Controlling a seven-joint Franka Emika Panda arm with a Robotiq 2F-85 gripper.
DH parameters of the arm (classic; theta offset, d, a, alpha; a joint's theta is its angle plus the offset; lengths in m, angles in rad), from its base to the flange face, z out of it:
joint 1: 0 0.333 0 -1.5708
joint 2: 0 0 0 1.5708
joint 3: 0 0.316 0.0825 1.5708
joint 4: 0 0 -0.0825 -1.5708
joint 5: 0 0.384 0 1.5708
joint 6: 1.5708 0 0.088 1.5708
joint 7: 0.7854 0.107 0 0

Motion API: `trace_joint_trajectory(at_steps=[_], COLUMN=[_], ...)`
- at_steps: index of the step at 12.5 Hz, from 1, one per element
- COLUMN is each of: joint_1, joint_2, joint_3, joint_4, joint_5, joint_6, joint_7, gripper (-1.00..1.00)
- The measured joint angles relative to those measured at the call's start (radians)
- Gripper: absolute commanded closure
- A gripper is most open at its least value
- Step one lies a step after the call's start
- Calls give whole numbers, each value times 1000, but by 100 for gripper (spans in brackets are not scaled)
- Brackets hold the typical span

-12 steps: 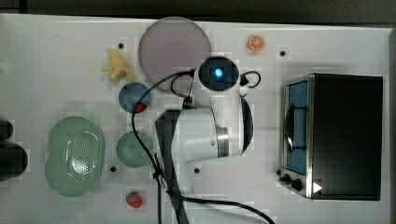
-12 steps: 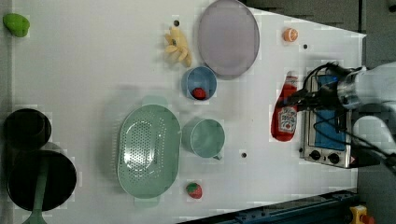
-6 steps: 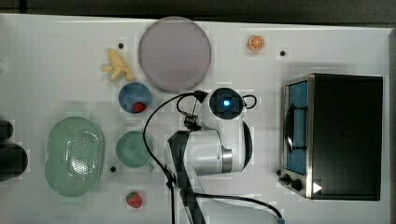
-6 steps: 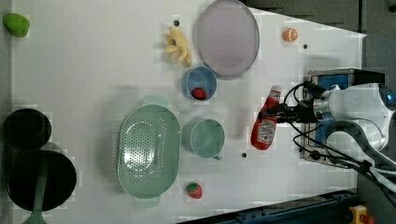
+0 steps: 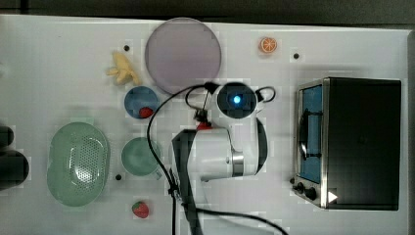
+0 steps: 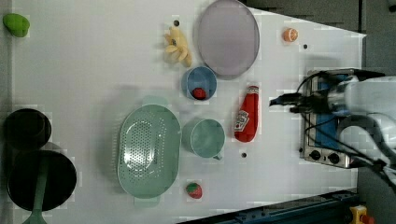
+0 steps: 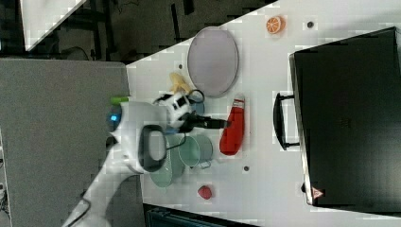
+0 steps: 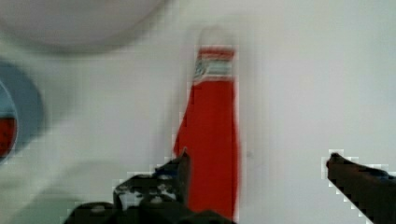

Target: Pick ketchup from strainer and place it on the table

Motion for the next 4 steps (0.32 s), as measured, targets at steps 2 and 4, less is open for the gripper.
trace_joint_trajectory(at_steps=[2,4], joint_1=[-4,-7], joint_2=[-96,-191], joint_3=[0,3], joint_4=[90,203], joint_5=[4,86], joint_6=[-103,-247], joint_7=[20,99], gripper=[-100,-100])
